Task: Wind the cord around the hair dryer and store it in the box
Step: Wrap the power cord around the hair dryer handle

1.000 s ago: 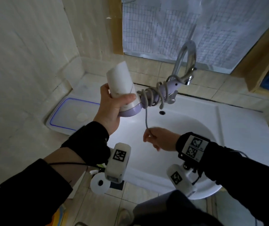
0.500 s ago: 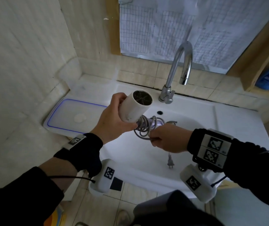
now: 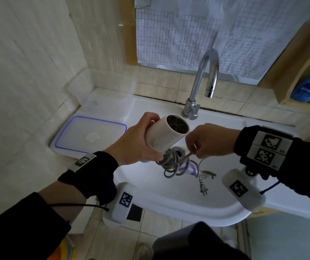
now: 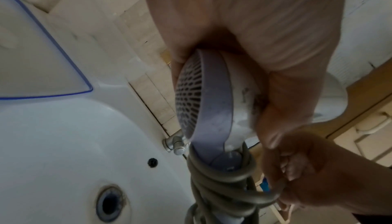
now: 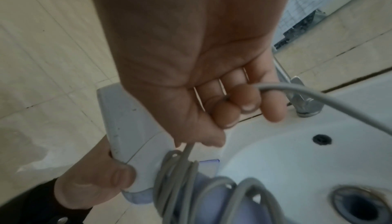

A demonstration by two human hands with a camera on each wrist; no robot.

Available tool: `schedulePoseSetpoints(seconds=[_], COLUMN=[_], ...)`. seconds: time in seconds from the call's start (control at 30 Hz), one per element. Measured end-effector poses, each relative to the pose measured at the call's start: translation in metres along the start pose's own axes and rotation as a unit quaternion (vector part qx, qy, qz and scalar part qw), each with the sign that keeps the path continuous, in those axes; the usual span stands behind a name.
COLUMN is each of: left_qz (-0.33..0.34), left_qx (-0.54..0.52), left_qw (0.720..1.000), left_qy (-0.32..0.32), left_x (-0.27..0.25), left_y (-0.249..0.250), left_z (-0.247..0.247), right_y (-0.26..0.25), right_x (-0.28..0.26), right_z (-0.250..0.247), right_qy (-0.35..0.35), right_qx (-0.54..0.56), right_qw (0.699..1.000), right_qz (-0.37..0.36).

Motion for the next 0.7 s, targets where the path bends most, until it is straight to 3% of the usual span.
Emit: schedulePoseSetpoints(seconds=[0.2,0.43,0.57,0.7], left_qz=[-0.009,-0.039,-0.038,-0.038], left_qx=[-0.133,-0.302,-0.381,-0.435], left_qw=[0.99,0.95,0.923,0.899], left_qy=[-0.037,-0.061,-0.029,0.028], left_x=[0.0,-0.003,-0.003,0.0], left_y=[0.005,-0.008,-0.013,-0.013], left_z=[-0.008,-0.019,-0.024,-0.024], right_y=[0.008,0.034,0.047,0.044], right_x=[-0.006,-0.007,-0.003,0.004], right_z=[-0.013,-0.033,-0.029,-0.011], right_qy=[-0.004,0.034,0.035,0.083], right_qx=[0.053,0.195,0.221,0.235], right_qw=[0.999,0.98,0.974,0.966], right_qz=[-0.011,0.0,0.025,0.074])
Point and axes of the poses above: each hand's wrist, its own x-axis towards the middle knuckle, its own z-axis out of the palm, y = z × x, the point moved 4 cm from there along x, towards the middle knuckle, and after that the axes turned 4 degrees about x, right-handed, at the moved point
